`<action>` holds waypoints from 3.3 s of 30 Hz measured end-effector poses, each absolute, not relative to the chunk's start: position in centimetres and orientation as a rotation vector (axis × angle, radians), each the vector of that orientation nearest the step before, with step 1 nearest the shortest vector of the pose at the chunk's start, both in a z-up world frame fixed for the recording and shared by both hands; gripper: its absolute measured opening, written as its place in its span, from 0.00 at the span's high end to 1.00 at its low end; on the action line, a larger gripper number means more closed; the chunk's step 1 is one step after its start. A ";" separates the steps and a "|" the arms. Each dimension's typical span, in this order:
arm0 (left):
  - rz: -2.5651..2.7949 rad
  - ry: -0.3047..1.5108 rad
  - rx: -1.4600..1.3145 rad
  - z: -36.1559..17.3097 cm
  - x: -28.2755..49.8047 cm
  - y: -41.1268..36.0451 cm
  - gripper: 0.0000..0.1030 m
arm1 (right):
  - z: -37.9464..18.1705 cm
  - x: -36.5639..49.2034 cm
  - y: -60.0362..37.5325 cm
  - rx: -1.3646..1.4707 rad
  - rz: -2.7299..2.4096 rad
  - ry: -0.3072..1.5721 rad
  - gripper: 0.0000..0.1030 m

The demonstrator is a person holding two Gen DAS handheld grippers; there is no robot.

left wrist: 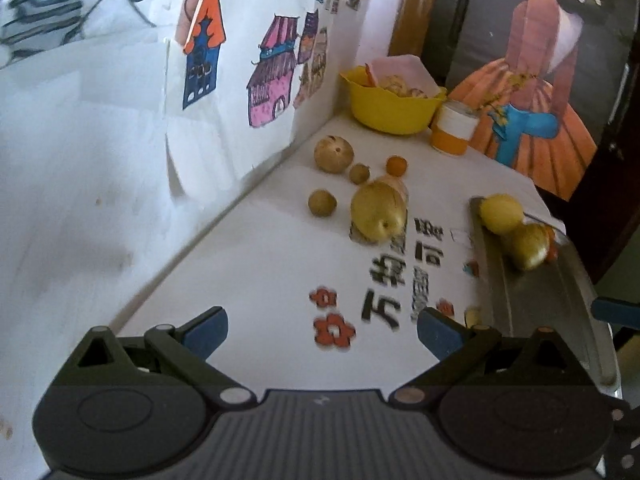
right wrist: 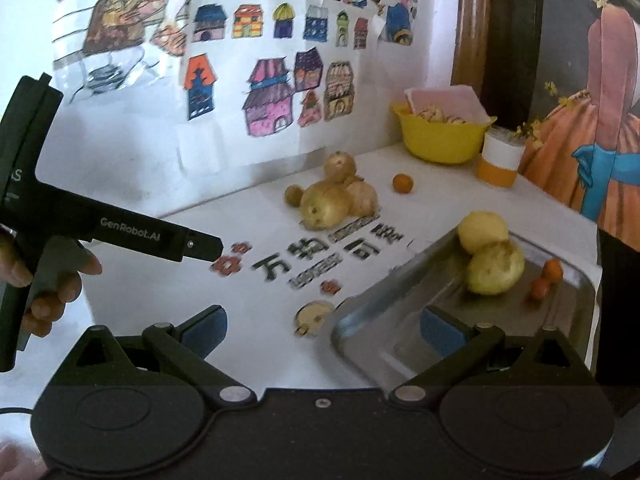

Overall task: Organize fruits
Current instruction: 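Withdraw both grippers from the tray back toward the remaining fruits, then grasp the large pear with the right gripper while the left gripper grasps a small round brown fruit, then carry the pear and brown fruit toward the metal tray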

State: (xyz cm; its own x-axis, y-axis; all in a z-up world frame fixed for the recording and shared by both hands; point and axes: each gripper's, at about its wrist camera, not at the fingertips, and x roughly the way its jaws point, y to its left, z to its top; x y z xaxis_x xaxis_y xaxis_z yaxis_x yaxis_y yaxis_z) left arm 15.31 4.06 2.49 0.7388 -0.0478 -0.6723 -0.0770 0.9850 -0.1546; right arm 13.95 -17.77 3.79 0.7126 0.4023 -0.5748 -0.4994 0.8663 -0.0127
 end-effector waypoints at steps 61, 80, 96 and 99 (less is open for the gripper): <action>0.047 0.711 -0.095 -1.8 29.9 4.2 0.42 | -1.7 32.3 -9.8 -0.132 0.601 0.659 0.39; 0.025 0.686 -0.128 -0.6 28.9 4.5 0.70 | -1.9 32.8 -10.2 -0.040 0.618 0.682 0.43; 0.002 0.677 -0.143 0.6 26.2 3.9 0.70 | -1.1 28.8 -13.2 -0.002 0.605 0.684 0.43; -0.010 0.690 -0.153 0.3 25.8 3.6 0.70 | -1.5 28.4 -13.8 0.006 0.605 0.709 0.43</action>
State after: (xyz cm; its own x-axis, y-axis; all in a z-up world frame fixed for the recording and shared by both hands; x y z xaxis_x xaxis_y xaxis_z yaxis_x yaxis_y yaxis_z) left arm 25.79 3.63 0.26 0.7714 -0.0599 -0.6335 -0.0414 0.9887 -0.1439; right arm 28.35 -13.82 -1.49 0.5965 0.5229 -0.6089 -0.5189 0.8300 0.2044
